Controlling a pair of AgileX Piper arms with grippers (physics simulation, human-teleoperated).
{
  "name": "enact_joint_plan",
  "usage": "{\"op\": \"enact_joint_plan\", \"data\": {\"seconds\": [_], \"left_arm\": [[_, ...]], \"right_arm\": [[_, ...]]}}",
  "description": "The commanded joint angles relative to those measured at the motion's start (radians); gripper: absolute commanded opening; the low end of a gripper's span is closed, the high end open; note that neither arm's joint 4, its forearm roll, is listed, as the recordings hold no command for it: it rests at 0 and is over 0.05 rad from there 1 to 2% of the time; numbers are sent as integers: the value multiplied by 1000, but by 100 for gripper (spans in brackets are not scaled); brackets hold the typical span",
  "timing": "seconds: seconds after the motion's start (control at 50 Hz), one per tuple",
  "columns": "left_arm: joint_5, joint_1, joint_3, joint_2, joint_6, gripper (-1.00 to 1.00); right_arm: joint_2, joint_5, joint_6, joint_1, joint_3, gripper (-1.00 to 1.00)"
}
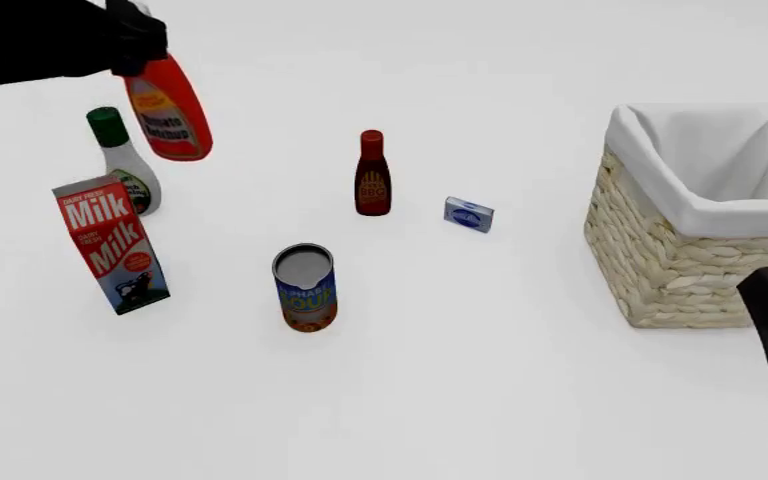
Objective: Pick the ketchup and place it in the basket.
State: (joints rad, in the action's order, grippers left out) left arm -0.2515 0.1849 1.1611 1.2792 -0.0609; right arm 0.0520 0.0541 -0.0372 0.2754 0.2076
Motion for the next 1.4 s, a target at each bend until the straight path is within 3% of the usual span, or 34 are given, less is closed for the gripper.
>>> {"op": "enact_joint_plan", "data": {"seconds": [0.02, 0.4, 0.54, 0.8, 0.88, 1.06, 1.08, 1.24, 1.4], "left_arm": [[-86, 42, 0, -93, -25, -100], [-224, 109, 14, -213, -22, -100], [-250, 134, 16, -228, -18, -100], [-288, 194, 14, -248, 0, -100], [-295, 217, 10, -250, 4, -100], [-307, 260, 2, -258, 7, -100], [-309, 266, 2, -258, 8, -100], [-312, 276, -1, -265, 9, -100], [-314, 299, -13, -271, 14, -100]], "right_arm": [[84, -38, -26, 89, 63, 100], [296, -131, -80, 250, 171, 100], [353, -136, -55, 304, 220, 100], [493, -172, -75, 398, 309, 100], [530, -168, -48, 436, 341, 100], [606, -172, -44, 480, 398, 100], [623, -177, -73, 487, 400, 100], [687, -199, -85, 506, 432, 100], [754, -226, -71, 519, 460, 100]]}}
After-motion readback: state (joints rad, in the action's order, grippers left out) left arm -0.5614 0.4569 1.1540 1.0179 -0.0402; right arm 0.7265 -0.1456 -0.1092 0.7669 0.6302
